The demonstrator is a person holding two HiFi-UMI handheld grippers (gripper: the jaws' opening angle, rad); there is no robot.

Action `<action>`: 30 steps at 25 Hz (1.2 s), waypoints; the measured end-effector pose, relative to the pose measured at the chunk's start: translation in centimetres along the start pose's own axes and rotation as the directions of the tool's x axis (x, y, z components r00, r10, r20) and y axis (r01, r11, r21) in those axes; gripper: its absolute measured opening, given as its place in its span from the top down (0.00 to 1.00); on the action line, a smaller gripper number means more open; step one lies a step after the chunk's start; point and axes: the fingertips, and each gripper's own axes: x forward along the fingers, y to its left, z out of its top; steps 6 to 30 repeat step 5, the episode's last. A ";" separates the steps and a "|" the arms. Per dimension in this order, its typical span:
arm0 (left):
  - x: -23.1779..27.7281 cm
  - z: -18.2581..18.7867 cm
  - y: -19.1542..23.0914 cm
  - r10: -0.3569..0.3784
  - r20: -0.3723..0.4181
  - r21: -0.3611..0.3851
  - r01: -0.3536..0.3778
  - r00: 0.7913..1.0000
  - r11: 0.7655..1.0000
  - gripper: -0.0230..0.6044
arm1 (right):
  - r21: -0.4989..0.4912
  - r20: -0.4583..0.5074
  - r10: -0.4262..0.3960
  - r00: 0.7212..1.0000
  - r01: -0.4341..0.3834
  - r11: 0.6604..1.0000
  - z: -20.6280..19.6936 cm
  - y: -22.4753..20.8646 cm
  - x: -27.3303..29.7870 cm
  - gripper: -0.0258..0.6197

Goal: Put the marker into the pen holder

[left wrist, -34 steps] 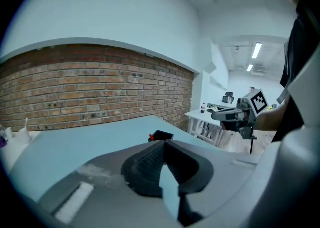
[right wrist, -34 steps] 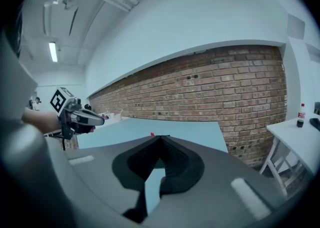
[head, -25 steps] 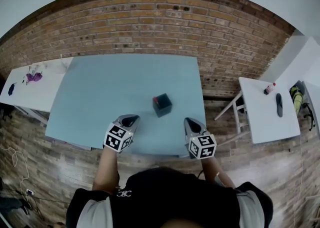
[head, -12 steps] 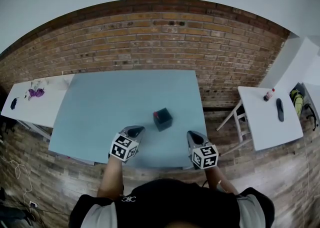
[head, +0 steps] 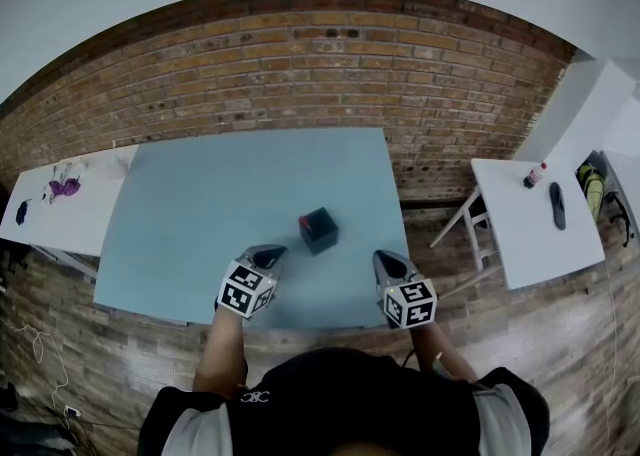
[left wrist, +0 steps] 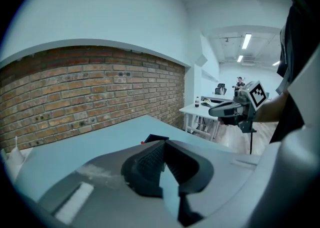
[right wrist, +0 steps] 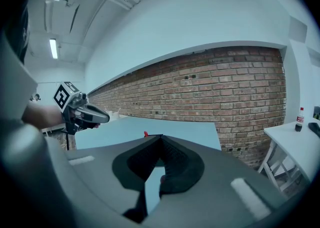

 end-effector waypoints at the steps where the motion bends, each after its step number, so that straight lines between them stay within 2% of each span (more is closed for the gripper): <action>1: 0.1 0.1 0.0 0.000 0.001 0.003 0.000 1.000 1.000 0.96 | -0.002 0.002 0.001 1.000 -0.001 1.000 0.0 -0.1 0.1 0.96; 30: 0.6 0.2 0.2 -0.001 0.000 0.014 0.001 1.000 1.000 0.96 | -0.011 0.007 0.003 1.000 -0.003 1.000 0.1 -0.3 0.4 0.96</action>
